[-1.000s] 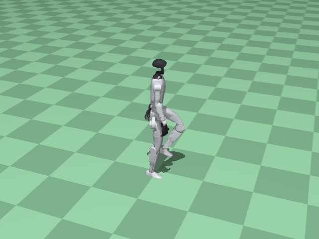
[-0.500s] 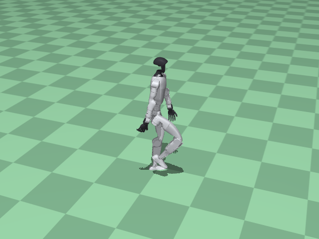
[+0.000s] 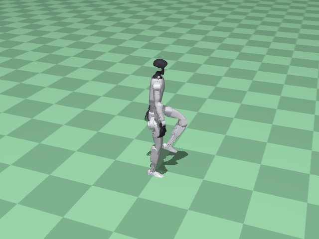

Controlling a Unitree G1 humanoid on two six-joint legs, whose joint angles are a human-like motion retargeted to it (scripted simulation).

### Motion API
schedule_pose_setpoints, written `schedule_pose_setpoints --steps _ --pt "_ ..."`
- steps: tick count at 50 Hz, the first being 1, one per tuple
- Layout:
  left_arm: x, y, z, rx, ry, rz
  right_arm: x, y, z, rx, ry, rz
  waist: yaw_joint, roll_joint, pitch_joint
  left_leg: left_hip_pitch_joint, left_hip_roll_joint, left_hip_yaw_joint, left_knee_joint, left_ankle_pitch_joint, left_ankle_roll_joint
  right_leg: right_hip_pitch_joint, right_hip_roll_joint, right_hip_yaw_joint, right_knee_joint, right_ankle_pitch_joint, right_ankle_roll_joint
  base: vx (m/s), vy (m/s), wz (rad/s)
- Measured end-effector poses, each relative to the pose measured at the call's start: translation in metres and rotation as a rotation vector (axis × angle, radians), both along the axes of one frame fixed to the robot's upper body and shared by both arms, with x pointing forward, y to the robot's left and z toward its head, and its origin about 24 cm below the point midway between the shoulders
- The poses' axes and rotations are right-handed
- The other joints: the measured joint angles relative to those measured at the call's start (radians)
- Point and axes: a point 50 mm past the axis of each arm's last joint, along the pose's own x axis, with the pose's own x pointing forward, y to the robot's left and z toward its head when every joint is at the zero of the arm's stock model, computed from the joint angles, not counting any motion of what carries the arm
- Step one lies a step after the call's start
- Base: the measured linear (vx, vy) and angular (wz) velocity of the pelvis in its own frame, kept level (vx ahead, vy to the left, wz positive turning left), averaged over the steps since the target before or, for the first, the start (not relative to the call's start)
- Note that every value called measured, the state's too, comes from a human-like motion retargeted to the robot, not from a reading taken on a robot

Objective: In place motions

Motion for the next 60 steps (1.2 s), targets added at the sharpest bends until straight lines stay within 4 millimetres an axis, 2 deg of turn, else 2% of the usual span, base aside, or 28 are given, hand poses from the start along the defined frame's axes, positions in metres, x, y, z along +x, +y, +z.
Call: schedule_pose_setpoints --steps 2,4,8,13,16,18,20,22,23,25,27,28,30,33,35,38,42,45,47,50,52,53,54,55,56,57,58,60 --pt "-0.020 -0.002 0.002 0.003 0.047 0.004 0.001 0.001 0.000 -0.007 -0.039 -0.003 0.049 -0.036 -0.013 -0.143 0.020 0.010 0.107 -0.046 0.000 -0.028 -0.009 0.068 0.010 0.002 -0.013 0.08 0.08 -0.70" --pt "-0.029 -0.004 0.003 -0.010 0.062 0.013 0.005 0.004 0.001 0.016 -0.067 -0.005 0.071 -0.067 -0.009 -0.236 0.003 0.020 0.148 -0.064 -0.001 -0.057 -0.013 0.125 0.036 -0.006 -0.026 -0.07 0.08 -0.38" --pt "-0.037 -0.006 0.005 -0.018 0.090 0.031 0.002 0.011 0.000 0.072 -0.048 -0.011 0.083 -0.087 -0.004 -0.244 -0.032 0.022 0.126 -0.072 0.000 -0.086 -0.029 0.172 0.067 -0.016 -0.034 -0.02 0.05 -0.06" --pt "-0.032 -0.003 0.004 -0.006 0.075 0.040 -0.026 0.014 -0.008 0.068 0.047 -0.009 0.037 -0.021 -0.080 0.022 -0.049 0.025 -0.085 -0.072 -0.014 -0.055 -0.007 0.136 -0.005 -0.002 0.001 0.06 0.07 0.20" --pt "-0.026 0.000 0.002 0.014 0.042 0.043 -0.053 0.013 -0.013 0.045 0.130 -0.013 -0.016 0.018 -0.129 0.262 -0.174 0.017 -0.387 -0.025 -0.093 -0.031 0.003 0.085 -0.034 -0.002 0.016 0.15 0.03 0.40" --pt "-0.021 0.001 0.001 0.024 0.020 0.037 -0.078 0.008 -0.015 0.026 0.209 -0.024 -0.062 0.024 -0.151 0.483 -0.322 0.010 -0.727 0.034 -0.144 -0.005 -0.019 0.052 -0.030 -0.020 0.029 0.22 0.01 0.49" --pt "-0.014 0.004 0.000 0.039 0.003 0.023 -0.103 0.004 -0.015 0.008 0.289 -0.037 -0.090 0.053 -0.184 0.670 -0.424 -0.041 -1.073 0.106 -0.174 0.008 -0.004 0.018 -0.017 -0.045 0.033 0.23 -0.02 0.39" --pt "-0.004 0.008 -0.001 0.056 -0.023 -0.001 -0.127 -0.002 -0.014 -0.014 0.364 -0.060 -0.109 0.098 -0.213 0.827 -0.463 -0.080 -1.344 -0.076 -0.178 0.005 0.035 -0.023 0.022 -0.073 0.030 0.21 -0.06 0.42" --pt "0.004 0.009 -0.001 0.061 -0.040 -0.016 -0.138 -0.005 -0.012 -0.029 0.399 -0.075 -0.135 0.125 -0.226 0.894 -0.442 -0.040 -1.447 -0.130 -0.169 0.000 0.051 -0.064 0.055 -0.090 0.030 0.18 -0.06 1.15" --pt "0.017 0.009 -0.003 0.060 -0.081 -0.024 -0.158 -0.015 -0.008 -0.075 0.469 -0.094 -0.229 0.192 -0.283 0.923 -0.381 0.022 -1.557 -0.097 -0.181 -0.053 0.068 -0.178 0.144 -0.058 0.034 0.04 -0.07 1.30" --pt "0.058 0.014 -0.002 0.067 -0.175 -0.046 -0.153 -0.015 -0.008 -0.102 0.467 -0.153 -0.210 0.199 -0.230 0.847 -0.382 -0.221 -1.525 -0.064 -0.221 -0.184 0.043 -0.154 0.362 0.125 0.080 -0.44 -0.12 -0.33" --pt "0.081 0.018 0.000 0.084 -0.228 -0.069 -0.146 -0.014 -0.009 -0.100 0.436 -0.205 -0.184 0.194 -0.179 0.852 -0.381 -0.202 -1.522 -0.065 -0.205 -0.258 0.027 -0.109 0.496 0.221 0.114 -0.58 -0.12 -0.34" --pt "0.119 0.025 0.006 0.128 -0.329 -0.123 -0.132 -0.017 -0.010 -0.064 0.360 -0.293 -0.223 0.205 -0.102 0.894 -0.375 -0.238 -1.558 -0.054 -0.208 -0.413 0.064 -0.020 0.749 0.295 0.146 -0.44 -0.08 0.50" --pt "0.143 0.039 0.015 0.159 -0.406 -0.190 -0.128 -0.016 -0.011 -0.015 0.362 -0.278 -0.249 0.238 -0.128 0.829 -0.351 -0.239 -1.553 -0.036 -0.204 -0.711 0.064 -0.024 1.144 0.216 0.087 -0.13 0.00 -0.13" --pt "0.143 0.047 0.017 0.182 -0.394 -0.196 -0.126 -0.013 -0.012 -0.020 0.368 -0.230 -0.326 0.292 -0.144 0.767 -0.317 -0.276 -1.534 -0.021 -0.203 -0.900 0.072 -0.060 1.337 0.175 0.057 -0.11 0.01 0.33" --pt "0.147 0.045 0.017 0.205 -0.383 -0.221 -0.121 -0.013 -0.012 -0.014 0.326 -0.256 -0.345 0.345 -0.119 0.746 -0.269 -0.308 -1.521 0.001 -0.200 -1.066 0.086 -0.117 1.491 0.126 0.036 -0.10 -0.02 0.29" --pt "0.141 0.042 0.015 0.168 -0.364 -0.206 -0.125 -0.008 -0.013 0.003 0.347 -0.195 -0.381 0.375 -0.128 0.721 -0.229 -0.308 -1.508 0.005 -0.204 -1.101 0.090 -0.149 1.470 0.113 0.038 0.05 -0.08 0.16" --pt "0.135 0.038 0.013 0.162 -0.357 -0.208 -0.130 -0.007 -0.013 -0.007 0.356 -0.173 -0.370 0.329 -0.142 0.763 -0.263 -0.271 -1.546 0.008 -0.209 -0.984 0.071 -0.096 1.365 0.100 0.041 0.11 -0.07 -0.05" --pt "0.124 0.032 0.009 0.151 -0.339 -0.198 -0.140 -0.007 -0.012 -0.019 0.377 -0.174 -0.340 0.310 -0.166 0.789 -0.272 -0.247 -1.574 0.010 -0.218 -0.842 0.087 -0.072 1.209 0.111 0.054 0.16 -0.06 -0.30" --pt "0.103 0.023 0.003 0.125 -0.299 -0.161 -0.152 -0.008 -0.011 -0.033 0.407 -0.184 -0.302 0.263 -0.203 0.825 -0.305 -0.209 -1.591 -0.005 -0.222 -0.579 0.154 0.021 0.874 0.146 0.115 0.26 -0.04 -0.24" --pt "0.080 0.017 -0.001 0.101 -0.251 -0.131 -0.158 -0.008 -0.010 -0.039 0.434 -0.195 -0.285 0.228 -0.221 0.849 -0.334 -0.193 -1.570 -0.028 -0.218 -0.362 0.174 0.080 0.571 0.187 0.147 0.36 0.01 0.05" --pt "0.064 0.015 -0.002 0.089 -0.220 -0.120 -0.161 -0.008 -0.009 -0.039 0.451 -0.201 -0.283 0.211 -0.205 0.878 -0.341 -0.187 -1.535 -0.050 -0.216 -0.216 0.178 0.078 0.382 0.237 0.159 0.36 0.05 0.34" --pt "0.049 0.013 -0.003 0.078 -0.189 -0.105 -0.162 -0.008 -0.009 -0.042 0.459 -0.204 -0.284 0.200 -0.198 0.881 -0.352 -0.192 -1.483 -0.065 -0.213 -0.099 0.175 0.040 0.237 0.148 0.134 0.34 0.06 0.48" --pt "0.035 0.010 -0.004 0.068 -0.158 -0.087 -0.162 -0.008 -0.009 -0.048 0.461 -0.205 -0.288 0.191 -0.197 0.872 -0.364 -0.203 -1.423 -0.076 -0.209 0.003 0.169 -0.017 0.115 -0.009 0.092 0.26 0.09 -0.32" --pt "0.022 0.009 -0.003 0.058 -0.124 -0.066 -0.162 -0.009 -0.009 -0.052 0.462 -0.199 -0.245 0.172 -0.226 0.815 -0.352 -0.122 -1.307 -0.041 -0.197 0.067 0.114 -0.233 0.035 -0.056 0.015 0.15 0.11 -1.05" --pt "0.011 0.008 -0.003 0.049 -0.095 -0.048 -0.158 -0.010 -0.009 -0.055 0.458 -0.197 -0.204 0.145 -0.251 0.740 -0.334 -0.053 -1.169 0.022 -0.193 0.095 0.070 -0.332 -0.029 -0.077 -0.021 -0.06 0.14 -1.57" --pt "0.007 0.007 -0.002 0.038 -0.077 -0.039 -0.149 -0.010 -0.010 -0.051 0.443 -0.202 -0.166 0.101 -0.266 0.631 -0.305 -0.008 -0.990 0.143 -0.203 0.048 0.047 -0.197 -0.060 -0.048 0.022 -0.26 0.13 -0.76" --pt "0.011 0.004 -0.003 0.035 -0.069 -0.035 -0.122 -0.010 -0.012 -0.026 0.372 -0.222 -0.136 0.052 -0.170 0.448 -0.273 -0.018 -0.708 0.351 -0.153 0.014 0.013 0.031 -0.045 -0.015 0.084 -0.46 0.08 0.22"
